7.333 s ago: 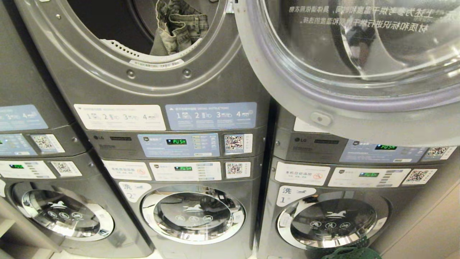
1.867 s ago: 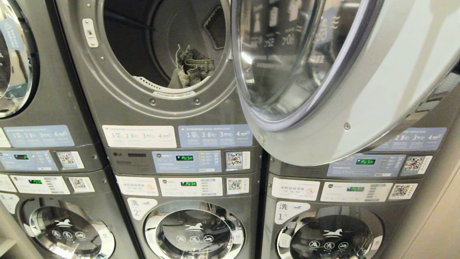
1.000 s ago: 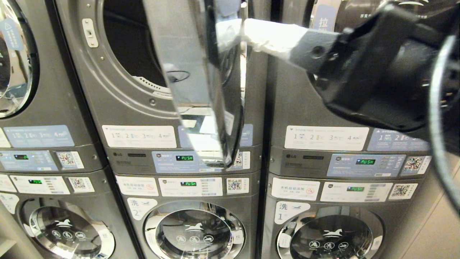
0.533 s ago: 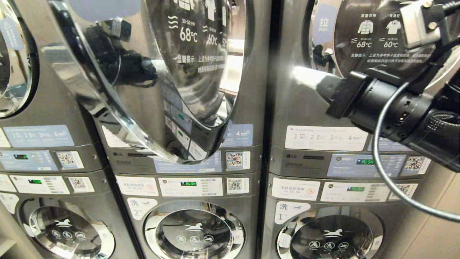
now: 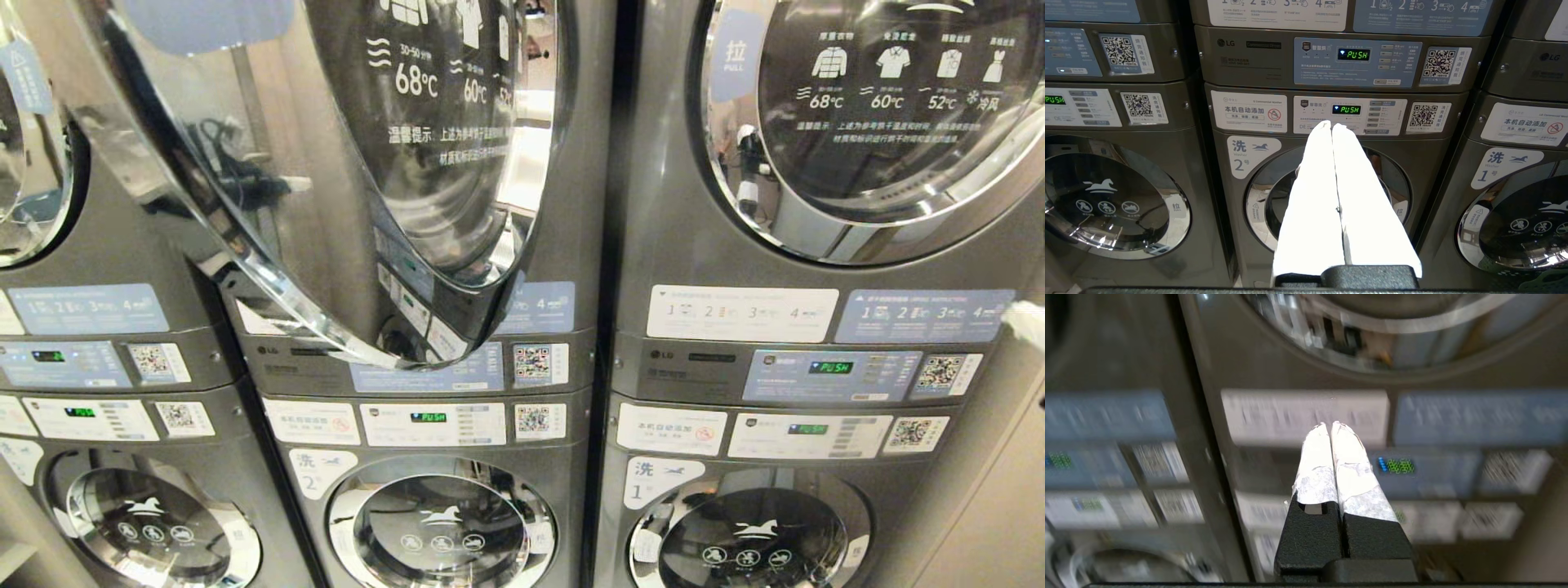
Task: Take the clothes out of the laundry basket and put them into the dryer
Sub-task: Close the dryer
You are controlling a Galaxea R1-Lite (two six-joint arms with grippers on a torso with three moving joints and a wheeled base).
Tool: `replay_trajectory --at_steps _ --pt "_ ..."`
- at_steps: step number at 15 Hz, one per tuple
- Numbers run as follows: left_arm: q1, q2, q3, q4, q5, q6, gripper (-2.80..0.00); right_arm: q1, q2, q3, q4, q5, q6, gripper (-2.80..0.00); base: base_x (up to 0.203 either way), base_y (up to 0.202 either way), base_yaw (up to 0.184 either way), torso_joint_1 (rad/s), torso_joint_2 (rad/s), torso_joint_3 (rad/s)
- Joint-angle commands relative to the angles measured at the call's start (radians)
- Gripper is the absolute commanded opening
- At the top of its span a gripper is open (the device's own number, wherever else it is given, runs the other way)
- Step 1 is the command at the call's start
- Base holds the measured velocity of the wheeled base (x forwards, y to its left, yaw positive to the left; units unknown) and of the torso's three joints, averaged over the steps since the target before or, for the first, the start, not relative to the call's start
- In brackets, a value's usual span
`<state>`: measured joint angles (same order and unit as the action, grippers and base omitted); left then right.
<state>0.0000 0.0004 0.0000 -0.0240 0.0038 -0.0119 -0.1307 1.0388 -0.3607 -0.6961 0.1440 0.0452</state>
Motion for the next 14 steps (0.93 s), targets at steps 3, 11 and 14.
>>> replay_trajectory --at_steps 3,11,14 --pt "0.0 -0.002 0.002 -0.001 0.001 0.0 -2.8 0.067 -0.424 0.237 0.26 -0.083 -0.125 -2.8 0.0 0.0 0.0 0.0 0.0 0.0" --pt "0.0 -0.002 0.002 -0.001 0.001 0.0 -2.8 0.163 -0.894 0.333 0.78 -0.086 -0.193 -2.8 0.0 0.0 0.0 0.0 0.0 0.0" --pt "0.0 -0.002 0.0 -0.001 0.001 0.0 -2.8 0.137 -1.04 0.334 0.773 -0.087 -0.172 -2.8 0.0 0.0 0.0 0.0 0.0 0.0"
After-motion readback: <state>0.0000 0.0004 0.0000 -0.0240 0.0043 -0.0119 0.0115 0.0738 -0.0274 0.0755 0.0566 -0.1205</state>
